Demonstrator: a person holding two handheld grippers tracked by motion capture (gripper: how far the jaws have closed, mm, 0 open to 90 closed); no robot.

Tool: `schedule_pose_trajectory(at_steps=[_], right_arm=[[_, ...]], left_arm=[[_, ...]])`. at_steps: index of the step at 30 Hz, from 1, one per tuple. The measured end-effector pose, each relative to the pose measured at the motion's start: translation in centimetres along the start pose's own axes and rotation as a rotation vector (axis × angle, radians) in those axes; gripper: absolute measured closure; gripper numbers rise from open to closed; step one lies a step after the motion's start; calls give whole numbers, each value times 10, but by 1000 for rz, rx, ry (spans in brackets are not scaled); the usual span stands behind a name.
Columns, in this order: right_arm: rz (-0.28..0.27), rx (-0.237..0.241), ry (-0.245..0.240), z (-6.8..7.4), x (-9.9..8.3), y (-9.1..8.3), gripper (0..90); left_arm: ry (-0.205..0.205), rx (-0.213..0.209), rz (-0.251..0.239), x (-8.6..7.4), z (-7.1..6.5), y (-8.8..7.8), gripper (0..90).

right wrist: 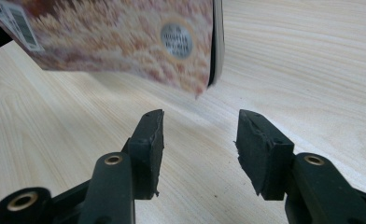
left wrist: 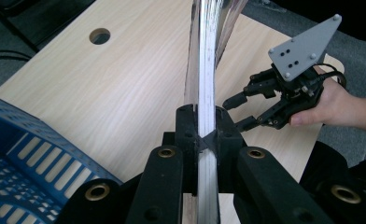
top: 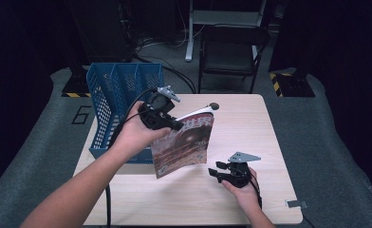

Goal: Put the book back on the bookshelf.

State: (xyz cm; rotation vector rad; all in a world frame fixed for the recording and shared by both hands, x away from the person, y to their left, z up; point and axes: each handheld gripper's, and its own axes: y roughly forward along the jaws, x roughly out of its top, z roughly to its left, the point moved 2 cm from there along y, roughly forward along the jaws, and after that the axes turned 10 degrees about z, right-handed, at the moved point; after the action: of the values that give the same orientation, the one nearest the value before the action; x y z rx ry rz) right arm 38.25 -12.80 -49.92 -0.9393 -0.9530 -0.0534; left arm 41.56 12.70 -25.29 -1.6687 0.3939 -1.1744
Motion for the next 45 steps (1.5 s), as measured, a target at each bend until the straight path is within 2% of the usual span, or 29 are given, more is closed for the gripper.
schedule_pose_trajectory(at_steps=[17, 29, 36, 38, 45], right_arm=[[4, -16, 1, -1, 0, 2, 512], [9, -12, -6, -1, -1, 3, 512], [10, -14, 4, 0, -1, 3, 512], [4, -16, -3, 0, -1, 3, 512], [14, -6, -13, 0, -1, 3, 511]], left_arm=[[-61, 83, -30, 2, 25, -48, 838], [-119, 109, -56, -5, 40, -68, 839], [-134, 125, -51, -9, 50, -77, 838], [-148, 140, -58, -11, 53, -78, 839], [-179, 143, -52, -16, 64, -85, 838]])
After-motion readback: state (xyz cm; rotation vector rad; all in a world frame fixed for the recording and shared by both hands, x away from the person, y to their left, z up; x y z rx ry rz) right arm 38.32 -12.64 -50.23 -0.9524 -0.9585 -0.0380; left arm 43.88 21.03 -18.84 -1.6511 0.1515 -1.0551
